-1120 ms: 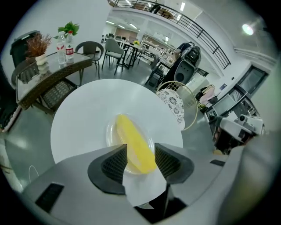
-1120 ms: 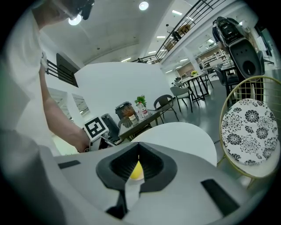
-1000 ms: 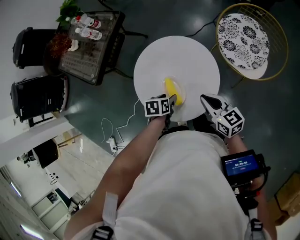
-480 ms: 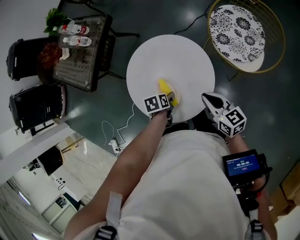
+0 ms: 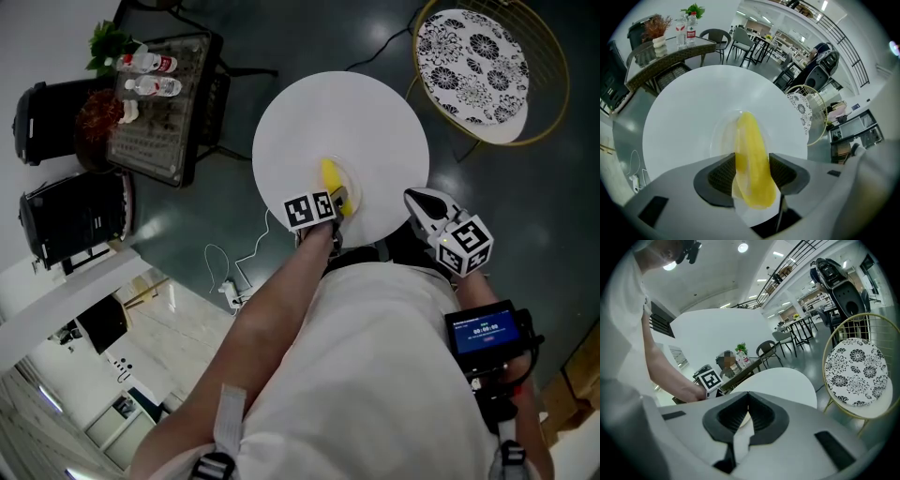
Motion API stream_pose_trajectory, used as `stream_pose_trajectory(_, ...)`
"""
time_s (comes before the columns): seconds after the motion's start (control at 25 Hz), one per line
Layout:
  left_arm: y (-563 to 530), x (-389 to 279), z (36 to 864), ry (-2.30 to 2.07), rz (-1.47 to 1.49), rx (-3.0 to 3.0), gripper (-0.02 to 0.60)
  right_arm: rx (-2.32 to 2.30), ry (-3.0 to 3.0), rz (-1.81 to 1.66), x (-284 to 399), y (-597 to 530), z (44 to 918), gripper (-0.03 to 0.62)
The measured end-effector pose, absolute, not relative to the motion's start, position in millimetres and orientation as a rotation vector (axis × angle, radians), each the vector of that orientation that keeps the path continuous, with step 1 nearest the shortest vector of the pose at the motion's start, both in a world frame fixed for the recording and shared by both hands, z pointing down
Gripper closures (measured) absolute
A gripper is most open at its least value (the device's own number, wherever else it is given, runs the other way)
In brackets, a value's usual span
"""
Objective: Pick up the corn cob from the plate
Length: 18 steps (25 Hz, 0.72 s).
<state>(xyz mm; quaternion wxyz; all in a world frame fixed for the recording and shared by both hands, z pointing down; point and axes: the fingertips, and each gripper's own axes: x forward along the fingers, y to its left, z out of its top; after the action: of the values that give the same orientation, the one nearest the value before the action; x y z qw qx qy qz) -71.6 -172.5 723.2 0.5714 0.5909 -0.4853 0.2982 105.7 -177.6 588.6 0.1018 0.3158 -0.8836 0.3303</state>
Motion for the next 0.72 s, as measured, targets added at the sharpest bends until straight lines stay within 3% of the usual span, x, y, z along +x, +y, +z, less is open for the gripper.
stream_pose_trajectory(0.28, -178, -138, 682, -1.191, 0.477, 1.462, 0.350, 0.925, -2.599, 0.948, 78, -167, 572, 0.586)
stream_pose_trajectory(0.48, -191, -193, 711, -1.277, 0.641, 1.512, 0.350, 0.904, -2.602, 0.938, 78, -164, 576, 0.586)
stream_pose_trajectory(0.72, -193, -194, 731, -1.246, 0.795, 1.600, 0.347, 0.912, -2.593, 0.906, 84, -155, 577, 0.586)
